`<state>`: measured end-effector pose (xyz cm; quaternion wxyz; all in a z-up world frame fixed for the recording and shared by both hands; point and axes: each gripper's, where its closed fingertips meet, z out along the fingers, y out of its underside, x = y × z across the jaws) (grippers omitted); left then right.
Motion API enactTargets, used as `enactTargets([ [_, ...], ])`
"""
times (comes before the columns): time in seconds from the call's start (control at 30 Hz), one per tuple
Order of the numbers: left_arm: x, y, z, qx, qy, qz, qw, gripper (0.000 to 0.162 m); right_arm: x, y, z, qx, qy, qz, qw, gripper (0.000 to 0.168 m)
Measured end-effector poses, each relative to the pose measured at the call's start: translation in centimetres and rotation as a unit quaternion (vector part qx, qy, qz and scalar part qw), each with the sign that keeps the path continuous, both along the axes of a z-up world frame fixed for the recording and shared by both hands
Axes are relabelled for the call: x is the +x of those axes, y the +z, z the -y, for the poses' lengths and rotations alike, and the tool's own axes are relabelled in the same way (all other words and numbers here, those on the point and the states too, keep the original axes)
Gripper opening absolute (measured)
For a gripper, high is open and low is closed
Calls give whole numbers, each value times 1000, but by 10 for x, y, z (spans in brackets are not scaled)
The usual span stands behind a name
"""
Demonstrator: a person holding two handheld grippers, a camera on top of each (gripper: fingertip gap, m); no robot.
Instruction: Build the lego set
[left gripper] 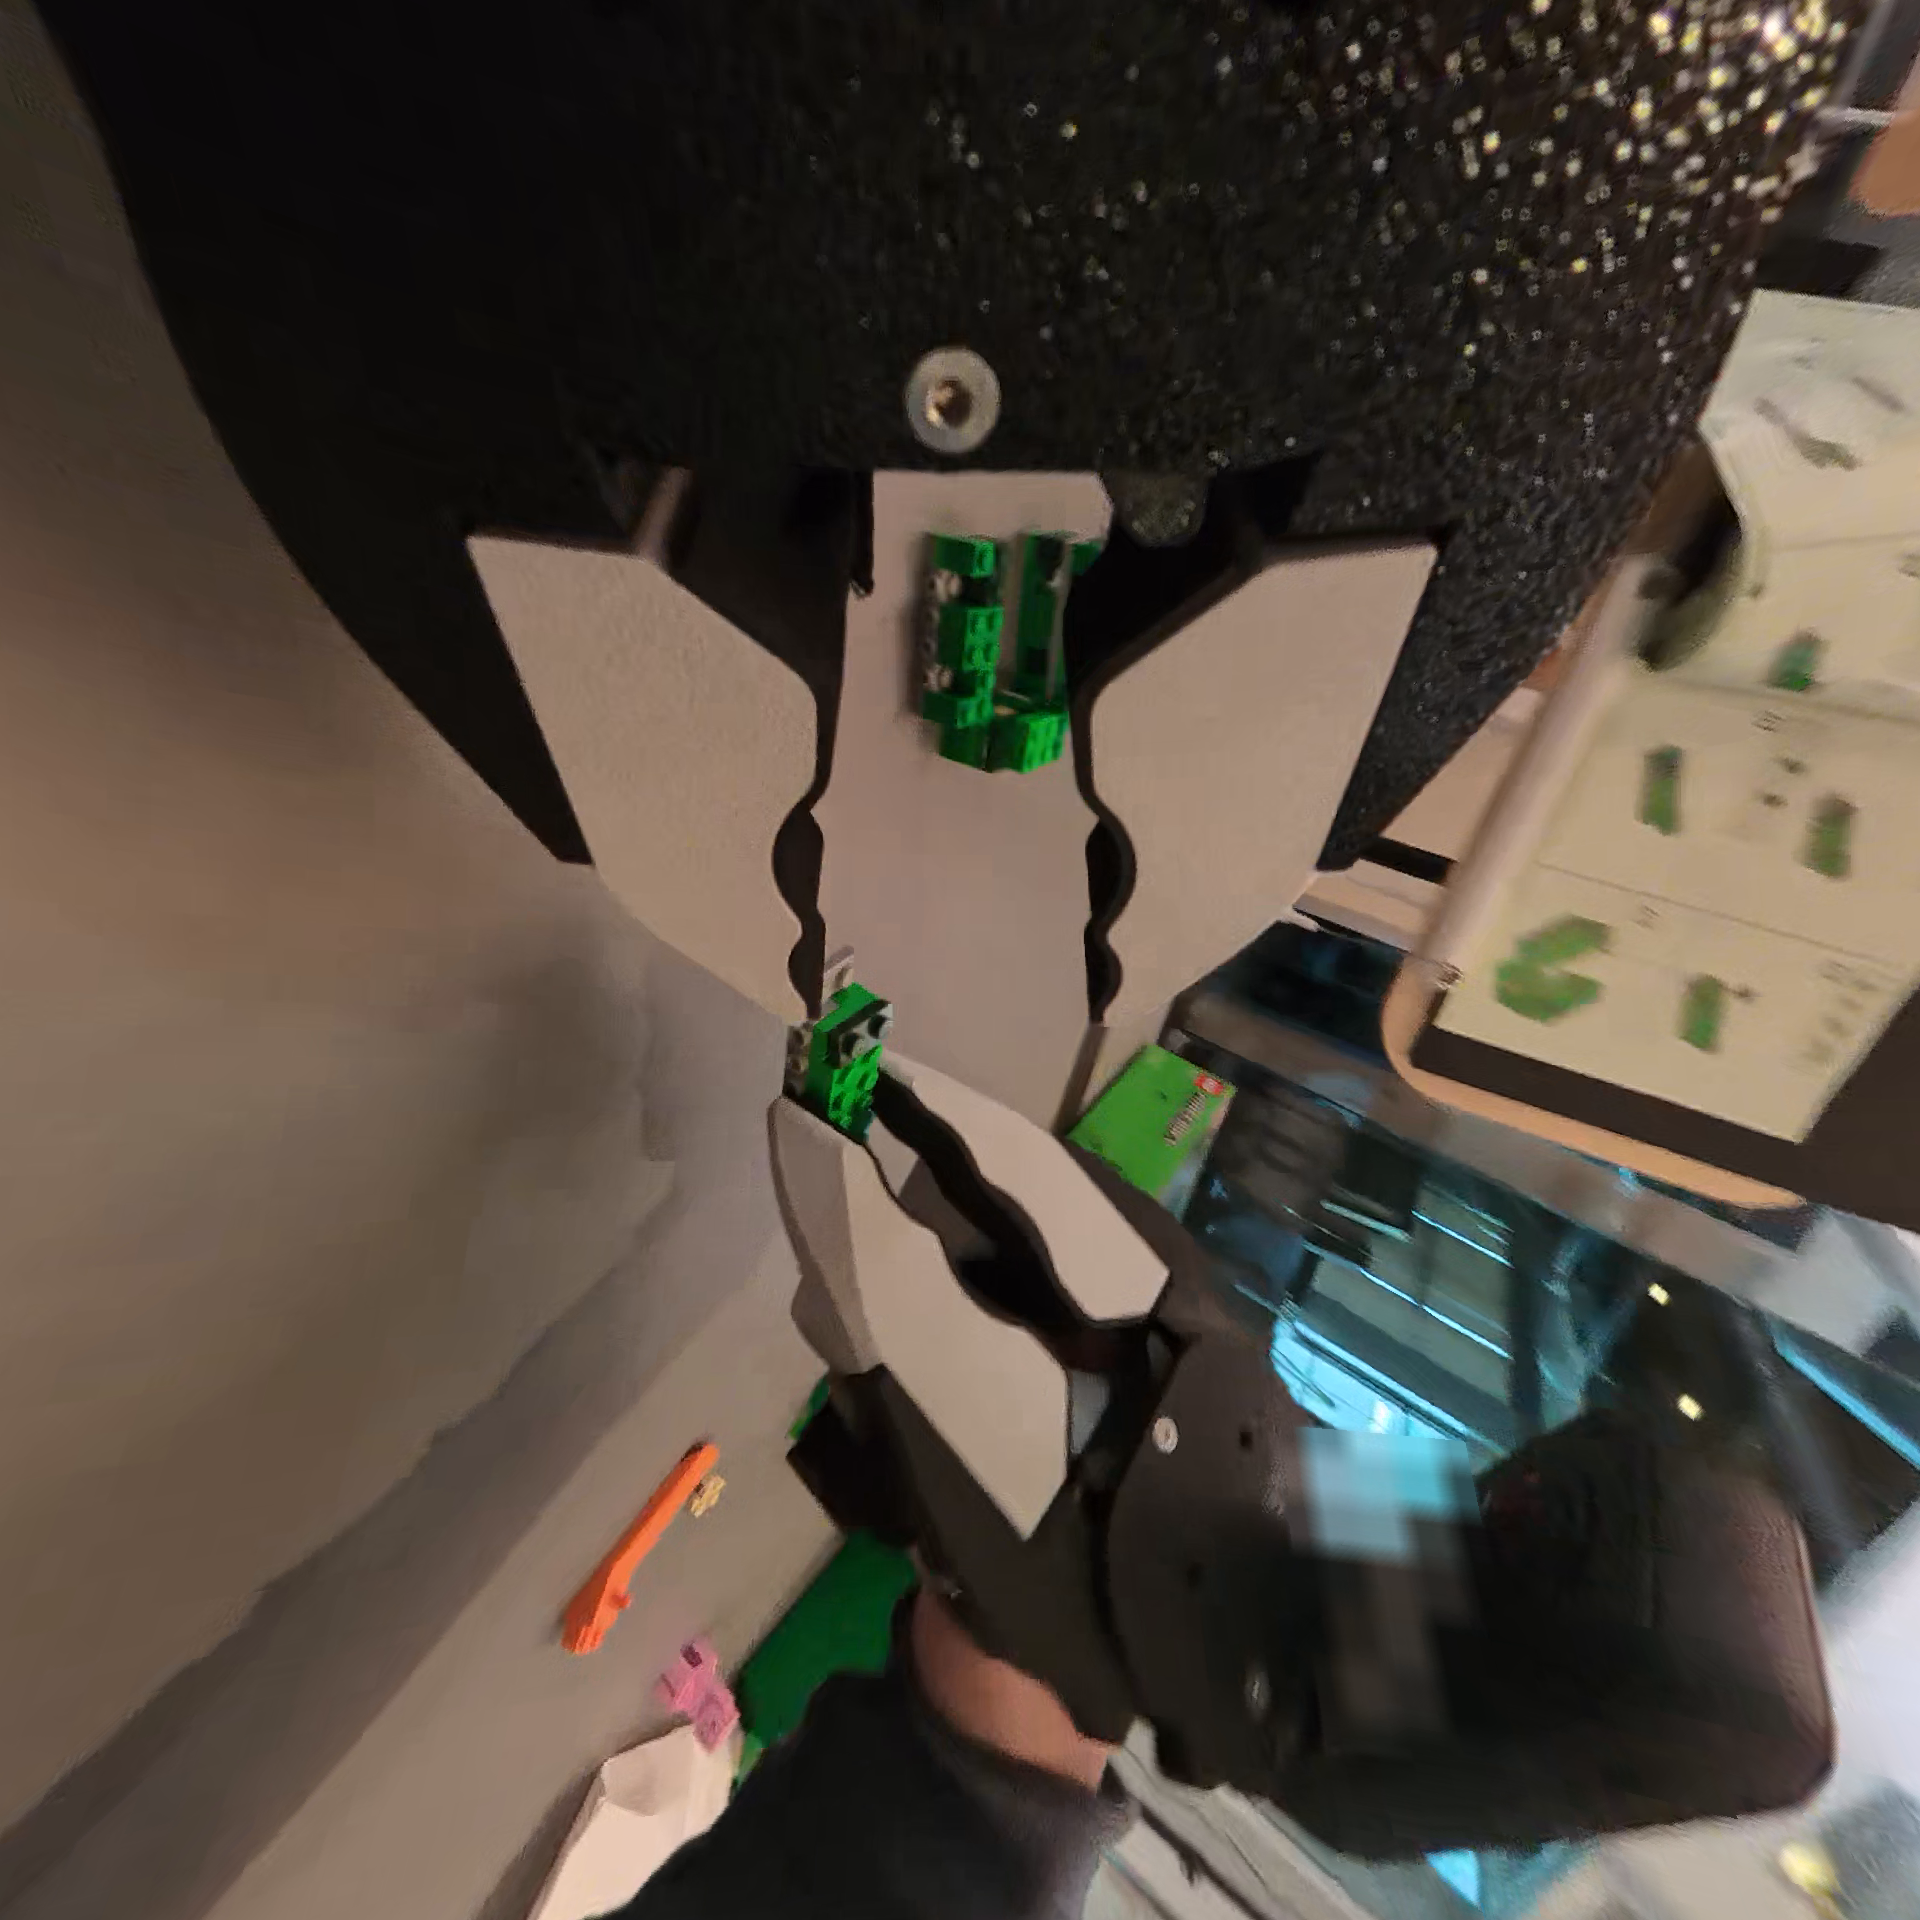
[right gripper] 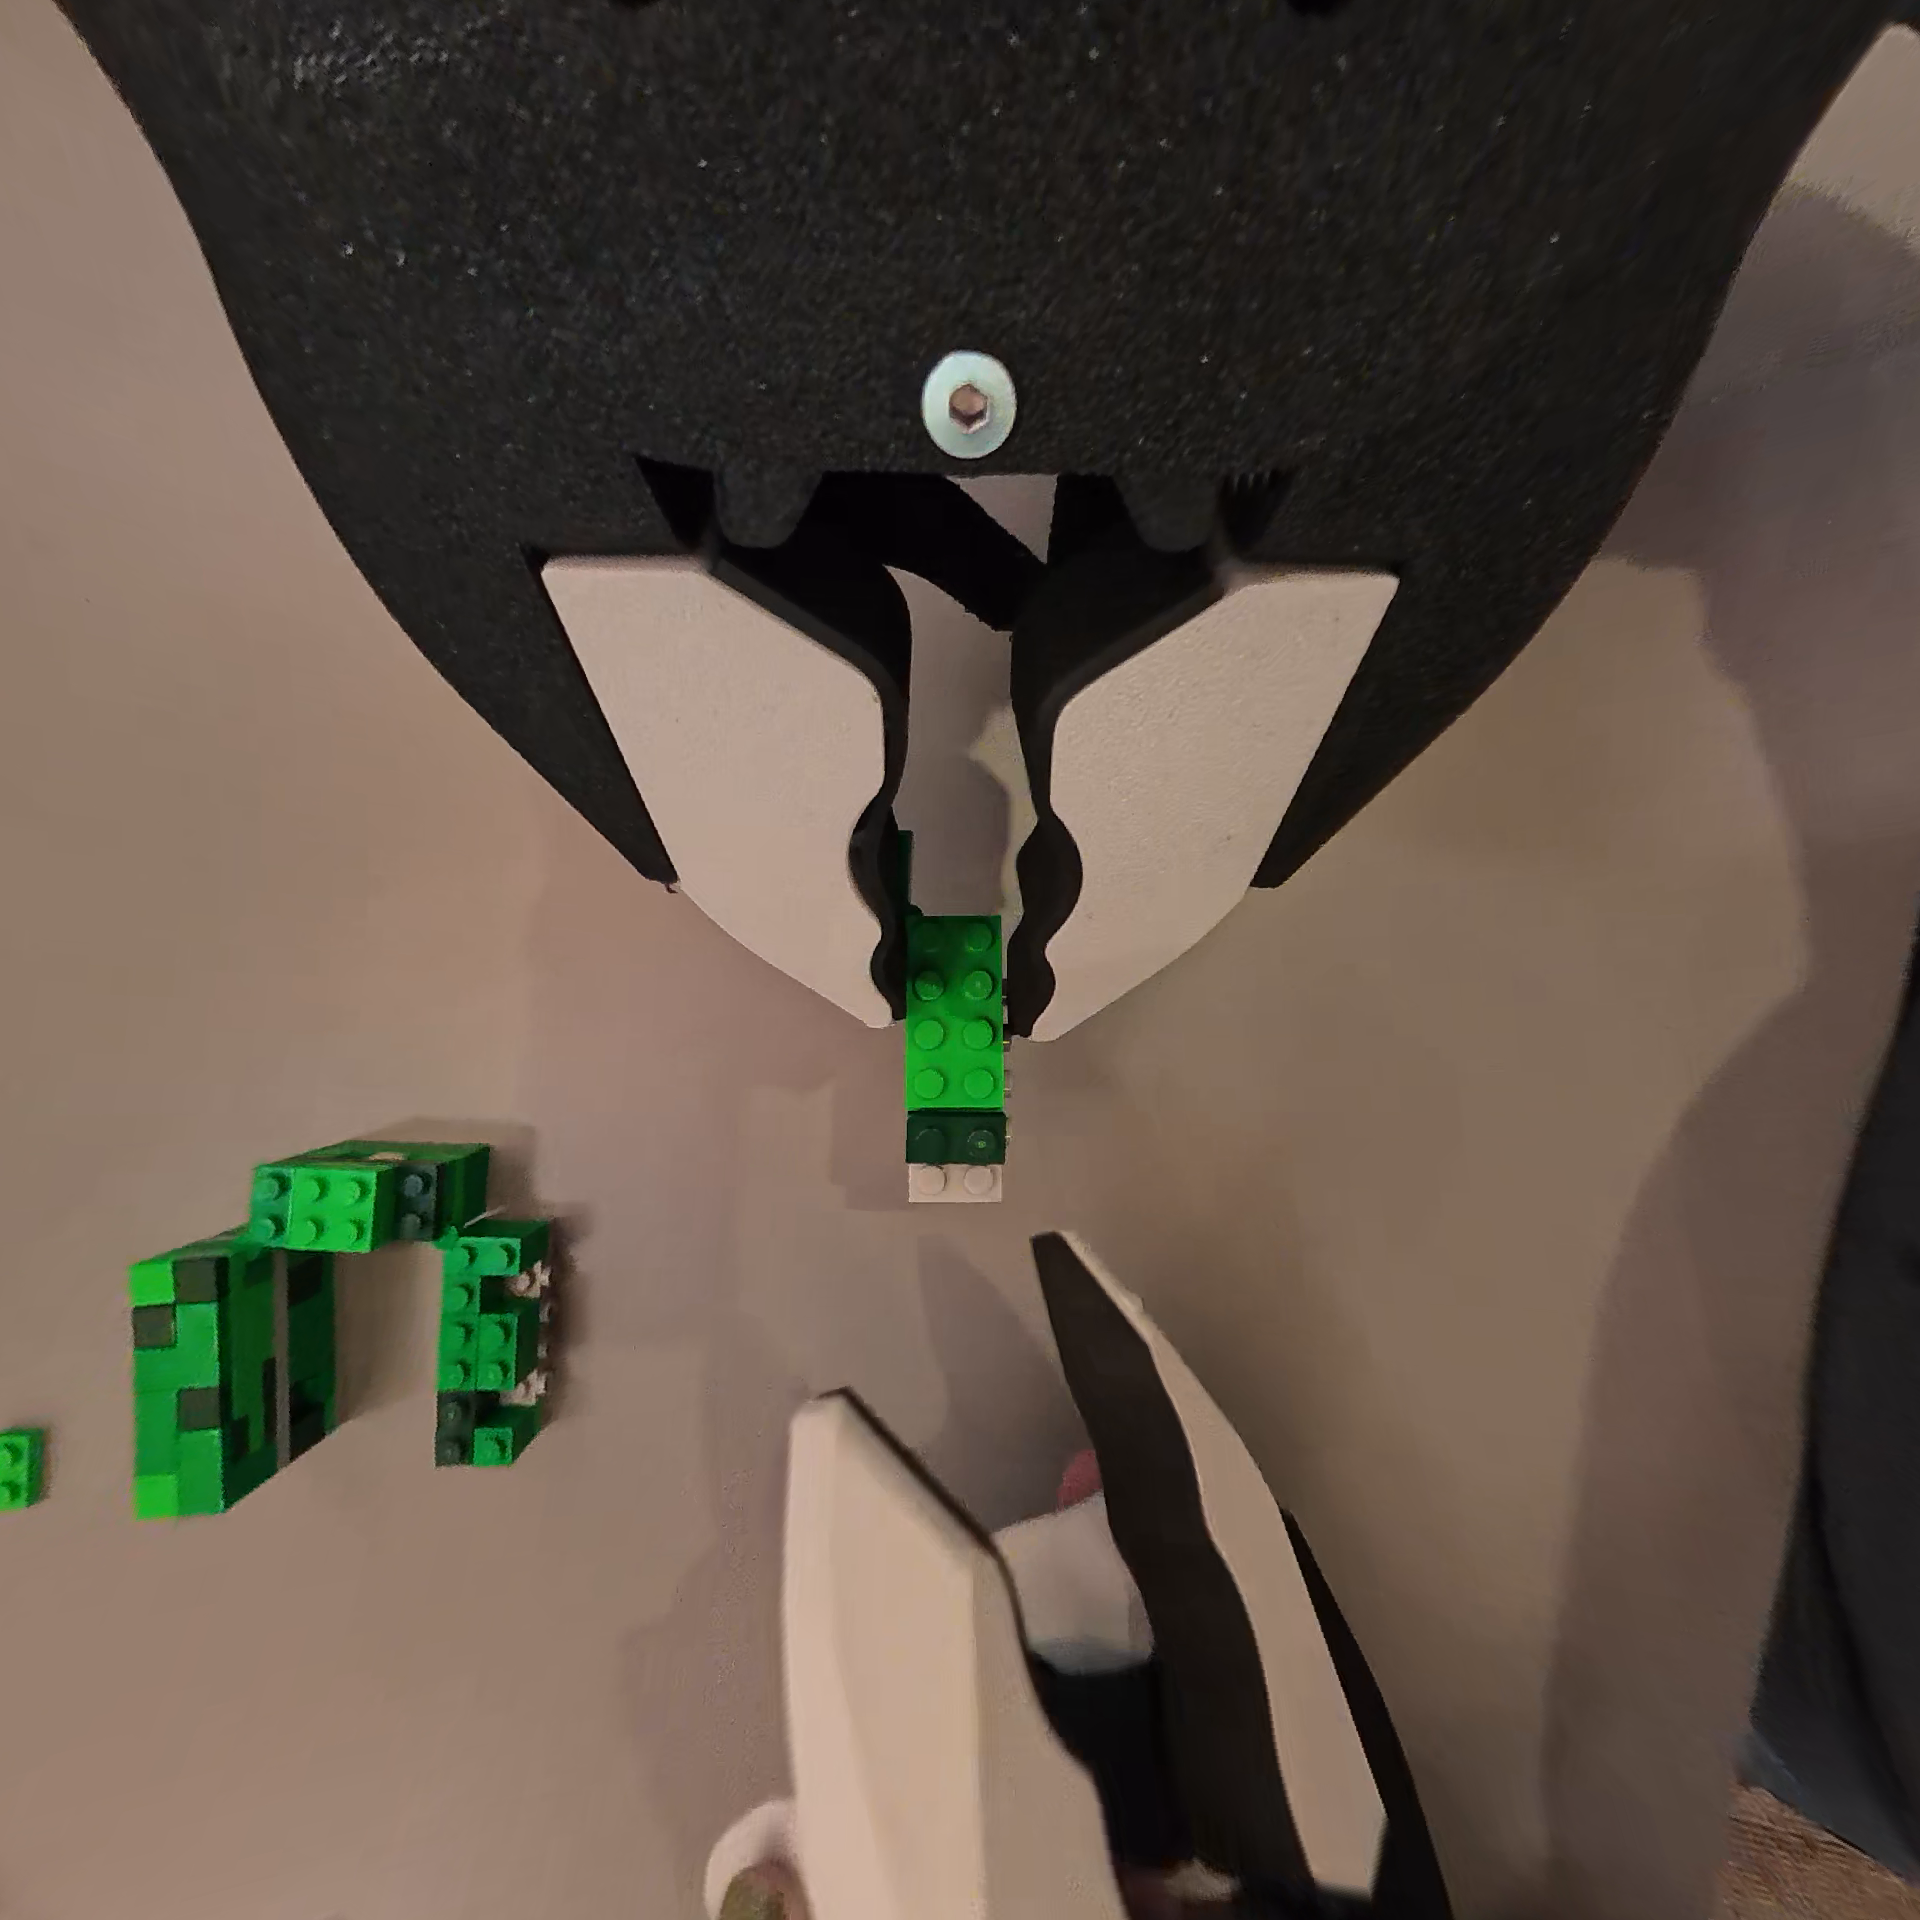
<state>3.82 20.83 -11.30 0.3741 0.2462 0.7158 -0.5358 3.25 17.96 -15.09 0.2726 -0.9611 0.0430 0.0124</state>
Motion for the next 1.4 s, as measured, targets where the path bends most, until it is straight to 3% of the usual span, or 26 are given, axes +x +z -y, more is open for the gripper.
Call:
enactTargets([
  [0.23, -7, -4, 3, 9, -9, 73, 997, 46, -3, 14, -5, -2, 11, -24, 1000, 18],
  [0.37, -13, -5, 6, 8, -19, 82, 996, 39, -6, 19, -9, 3, 15, -35, 999, 17],
  [0.5, -16, -5, 8, 11, -20, 93, 995, 19, -8, 21, -11, 2, 14, -45, 999, 17],
  [1.07, -28, -13, 13, 50, -60, 5, 997, 13, -20, 14, -9, -17, 16, -73, 997, 17],
  [1.17, -23, -10, 14, 20, -54, -48, 997, 17, -15, 17, -9, 4, 2, -66, 998, 17],
  [1.2, -23, -8, 14, 13, -55, -56, 997, 28, -15, 18, -9, 7, 1, -64, 998, 17],
  [1.33, -17, -15, 13, 33, -38, -13, 999, 29, -17, 19, -10, 12, 3, -65, 998, 17],
  [1.4, -17, -16, 13, 39, -35, -4, 999, 21, -19, 16, -10, 3, 9, -70, 998, 17],
])
